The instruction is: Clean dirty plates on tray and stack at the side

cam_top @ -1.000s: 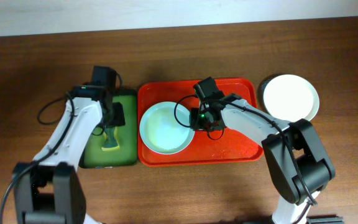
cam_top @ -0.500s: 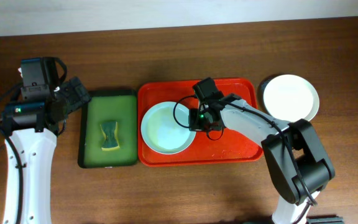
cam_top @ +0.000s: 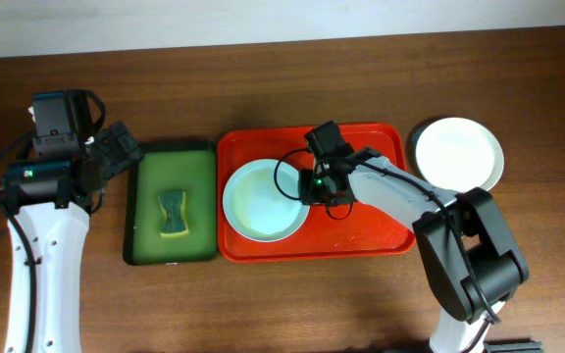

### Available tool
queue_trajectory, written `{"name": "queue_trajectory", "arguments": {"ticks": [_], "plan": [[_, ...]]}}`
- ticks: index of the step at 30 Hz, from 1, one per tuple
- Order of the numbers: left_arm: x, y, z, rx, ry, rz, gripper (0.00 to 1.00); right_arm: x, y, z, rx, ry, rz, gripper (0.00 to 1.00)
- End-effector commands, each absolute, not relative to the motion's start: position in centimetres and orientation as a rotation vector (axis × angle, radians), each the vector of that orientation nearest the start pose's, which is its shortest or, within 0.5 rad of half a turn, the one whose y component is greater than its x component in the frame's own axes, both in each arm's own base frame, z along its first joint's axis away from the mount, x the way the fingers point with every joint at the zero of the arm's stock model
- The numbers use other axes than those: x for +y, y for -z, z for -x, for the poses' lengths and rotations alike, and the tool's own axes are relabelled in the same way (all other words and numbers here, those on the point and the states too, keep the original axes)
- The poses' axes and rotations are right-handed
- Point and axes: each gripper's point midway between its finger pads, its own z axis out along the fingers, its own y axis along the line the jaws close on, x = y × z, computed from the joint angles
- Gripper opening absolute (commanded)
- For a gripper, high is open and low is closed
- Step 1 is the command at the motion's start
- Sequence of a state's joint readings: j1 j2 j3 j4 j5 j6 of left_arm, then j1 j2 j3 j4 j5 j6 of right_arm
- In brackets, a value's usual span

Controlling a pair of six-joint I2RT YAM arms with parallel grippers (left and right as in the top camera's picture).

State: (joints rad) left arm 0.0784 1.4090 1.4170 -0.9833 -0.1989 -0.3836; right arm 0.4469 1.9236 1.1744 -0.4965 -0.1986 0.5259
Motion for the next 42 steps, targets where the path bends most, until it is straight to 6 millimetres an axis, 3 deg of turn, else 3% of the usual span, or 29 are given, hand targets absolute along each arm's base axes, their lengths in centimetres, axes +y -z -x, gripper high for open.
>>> {"name": "queue_trajectory", "arguments": {"ticks": [1,4,8,12,19,25,28,30,38,40,42], "plan": [[6.4,-24.3,-35.3,2.410,-0.128,0.667,0.99,20.1,-0.1,-35.4,2.921,-0.431,-0.084,0.40],[6.4,-24.3,-35.3,2.410,-0.128,0.667,0.99,20.1,0.0,-35.2,2.925,-0.429,-0.084,0.39],[6.4,-24.3,-35.3,2.410,-0.128,0.667,0.99,20.1,0.0,-35.2,2.926,-0.429,-0.084,0.07],[6.4,-24.3,-35.3,2.410,-0.128,0.667,0.99,19.3,-0.8,-35.6,2.924,-0.425,-0.113,0.04],[6.4,-24.3,-35.3,2.410,-0.128,0.667,0.99,18.2,-6.9,-36.6,2.920,-0.444,-0.090,0.04],[6.4,-24.3,-35.3,2.410,-0.128,0.667,0.99,19.2,-13.2,-38.5,2.871,-0.483,-0.099,0.04],[6.4,-24.3,-35.3,2.410,-0.128,0.667,0.99,20.8,-13.7,-39.5,2.809,-0.519,-0.088,0.04],[6.4,-24.3,-35.3,2.410,-0.128,0.667,0.99,23.5,-13.9,-40.4,2.733,-0.511,-0.008,0.04],[6.4,-24.3,-35.3,2.410,-0.128,0.667,0.99,31.7,-12.7,-41.9,2.440,-0.232,0.128,0.04],[6.4,-24.3,-35.3,2.410,-0.128,0.667,0.99,32.0,-13.8,-42.4,2.348,-0.142,0.123,0.04],[6.4,-24.3,-35.3,2.410,-0.128,0.667,0.99,33.2,-16.0,-43.3,2.218,-0.069,0.243,0.04]]}}
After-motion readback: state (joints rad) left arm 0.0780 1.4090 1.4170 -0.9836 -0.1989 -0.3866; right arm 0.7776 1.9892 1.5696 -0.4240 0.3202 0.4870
